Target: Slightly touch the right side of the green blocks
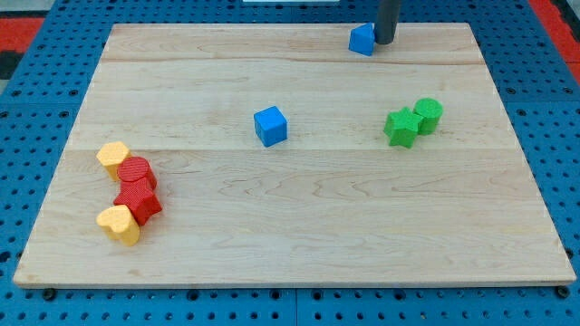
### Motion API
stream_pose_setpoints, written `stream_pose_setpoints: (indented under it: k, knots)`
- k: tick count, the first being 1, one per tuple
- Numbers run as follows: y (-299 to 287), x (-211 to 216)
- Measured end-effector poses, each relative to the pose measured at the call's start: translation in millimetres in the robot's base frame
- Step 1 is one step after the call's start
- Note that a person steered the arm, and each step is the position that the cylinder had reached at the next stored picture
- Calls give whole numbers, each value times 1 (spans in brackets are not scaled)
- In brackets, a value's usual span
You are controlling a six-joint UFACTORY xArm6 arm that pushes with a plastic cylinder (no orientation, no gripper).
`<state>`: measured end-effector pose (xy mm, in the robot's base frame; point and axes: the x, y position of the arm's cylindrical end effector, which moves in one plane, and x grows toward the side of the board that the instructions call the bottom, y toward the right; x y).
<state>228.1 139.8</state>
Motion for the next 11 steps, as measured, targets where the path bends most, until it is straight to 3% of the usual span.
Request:
stream_pose_setpoints:
  k: [2,4,5,7,8,11]
  knots:
    - [0,-5]
    - [37,67]
    - [112,98]
    - [131,191]
    - [112,198]
    - [76,167]
